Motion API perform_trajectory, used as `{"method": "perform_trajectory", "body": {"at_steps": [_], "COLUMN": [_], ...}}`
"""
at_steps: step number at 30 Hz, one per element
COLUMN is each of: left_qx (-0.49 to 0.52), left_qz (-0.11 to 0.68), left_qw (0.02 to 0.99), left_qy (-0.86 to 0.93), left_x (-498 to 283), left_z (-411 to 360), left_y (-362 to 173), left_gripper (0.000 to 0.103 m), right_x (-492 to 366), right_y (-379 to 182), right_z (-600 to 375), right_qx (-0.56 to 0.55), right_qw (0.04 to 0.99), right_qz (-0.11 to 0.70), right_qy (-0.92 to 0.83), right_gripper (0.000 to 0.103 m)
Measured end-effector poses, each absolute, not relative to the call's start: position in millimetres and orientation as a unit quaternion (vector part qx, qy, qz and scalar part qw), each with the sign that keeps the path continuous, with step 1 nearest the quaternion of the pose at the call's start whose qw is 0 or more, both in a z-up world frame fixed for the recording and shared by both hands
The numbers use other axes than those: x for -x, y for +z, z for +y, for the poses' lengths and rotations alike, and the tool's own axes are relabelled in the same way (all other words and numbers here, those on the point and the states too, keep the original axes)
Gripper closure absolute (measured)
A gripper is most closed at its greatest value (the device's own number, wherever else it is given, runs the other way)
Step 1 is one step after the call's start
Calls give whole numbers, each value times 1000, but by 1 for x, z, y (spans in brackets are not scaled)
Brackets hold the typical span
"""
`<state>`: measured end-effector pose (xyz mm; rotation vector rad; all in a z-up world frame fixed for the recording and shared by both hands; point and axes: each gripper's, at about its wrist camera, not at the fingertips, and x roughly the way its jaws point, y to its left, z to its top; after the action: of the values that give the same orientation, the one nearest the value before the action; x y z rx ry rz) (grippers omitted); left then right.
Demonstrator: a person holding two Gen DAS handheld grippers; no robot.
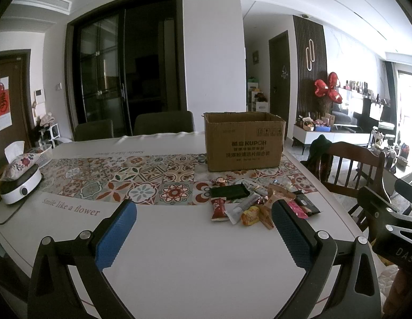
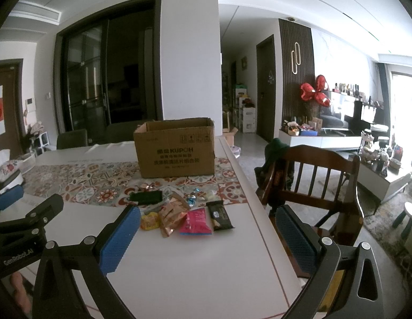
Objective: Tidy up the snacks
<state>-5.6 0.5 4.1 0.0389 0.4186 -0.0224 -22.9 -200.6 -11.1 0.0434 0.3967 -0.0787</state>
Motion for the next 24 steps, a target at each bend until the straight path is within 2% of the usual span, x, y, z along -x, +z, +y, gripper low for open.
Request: {"method": "perform_trajectory", "body": {"at_steps": [24], "left_qx": [-20], "left_qz": [208], "left_qw": [978], "left_qy": [-11], "left_x": [6], "left_z": [0], "left_y": [4], "left_gripper": [0], "right_x": [22], "right_y": [-12], "right_z": [-200], "right_qx": [-21], "right_qw": [979], "right_qz": [197], "right_qy": [-39], "right_gripper": [1]}}
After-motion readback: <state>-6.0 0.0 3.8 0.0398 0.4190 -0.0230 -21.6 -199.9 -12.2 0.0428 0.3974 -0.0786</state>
